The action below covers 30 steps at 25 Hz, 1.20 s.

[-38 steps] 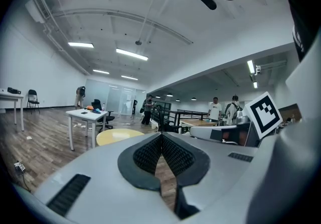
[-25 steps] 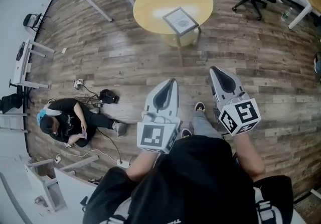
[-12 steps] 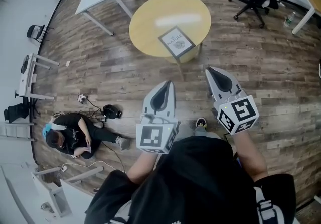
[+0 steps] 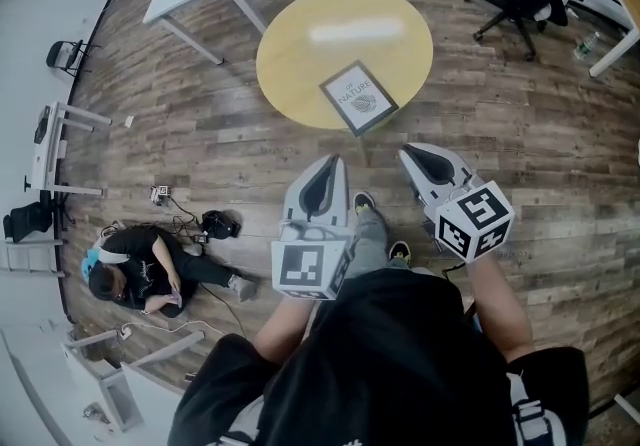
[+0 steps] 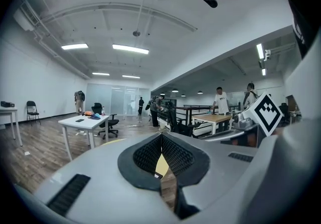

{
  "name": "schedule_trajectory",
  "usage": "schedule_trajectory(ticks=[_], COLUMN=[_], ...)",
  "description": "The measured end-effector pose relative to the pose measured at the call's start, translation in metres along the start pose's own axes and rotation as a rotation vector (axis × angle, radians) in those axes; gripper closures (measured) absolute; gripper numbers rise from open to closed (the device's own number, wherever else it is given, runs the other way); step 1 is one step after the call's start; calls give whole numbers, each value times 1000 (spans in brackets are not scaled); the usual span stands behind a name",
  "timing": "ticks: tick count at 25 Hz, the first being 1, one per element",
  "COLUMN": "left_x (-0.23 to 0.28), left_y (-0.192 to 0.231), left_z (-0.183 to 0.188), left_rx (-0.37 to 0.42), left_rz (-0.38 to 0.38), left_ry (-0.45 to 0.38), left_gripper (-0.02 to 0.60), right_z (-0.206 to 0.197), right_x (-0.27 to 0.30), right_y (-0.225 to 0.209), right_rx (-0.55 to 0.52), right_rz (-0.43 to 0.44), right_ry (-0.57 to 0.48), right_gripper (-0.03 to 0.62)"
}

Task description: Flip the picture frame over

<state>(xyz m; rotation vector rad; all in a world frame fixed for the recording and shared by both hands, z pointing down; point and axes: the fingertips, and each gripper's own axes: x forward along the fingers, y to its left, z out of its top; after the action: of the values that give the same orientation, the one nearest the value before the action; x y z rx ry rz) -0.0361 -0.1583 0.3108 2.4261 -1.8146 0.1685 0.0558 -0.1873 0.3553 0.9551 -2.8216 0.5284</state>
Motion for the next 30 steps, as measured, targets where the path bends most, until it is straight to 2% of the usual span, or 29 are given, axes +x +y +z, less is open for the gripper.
schedule_trajectory(ticks=[4,9,13,20,25,30], left_x=[38,81,104,136,149,159], left_y=[35,79,110,151,176,191], left_z=[4,14,10,2,-8,-24], left_rx=[-16,-31,-57,-68,-86,-103], left_rz=[-3,-21,-29,-60,-55,-39], left_ry=[-1,-12,-1,-3,19,58], left_gripper=[560,558,558,559,560,560], right_z=[7,28,38,41,6,-60], right_x=[42,94,131,182,206,223], right_y=[-15,-26,-30,-33,-46,-60], right_rx=[3,-47,-77,-131,-288,-438], right_rz=[31,62,79,110,78,139], right_ry=[25,31,37,56,219,440], right_gripper=[572,569,455,357,350,349])
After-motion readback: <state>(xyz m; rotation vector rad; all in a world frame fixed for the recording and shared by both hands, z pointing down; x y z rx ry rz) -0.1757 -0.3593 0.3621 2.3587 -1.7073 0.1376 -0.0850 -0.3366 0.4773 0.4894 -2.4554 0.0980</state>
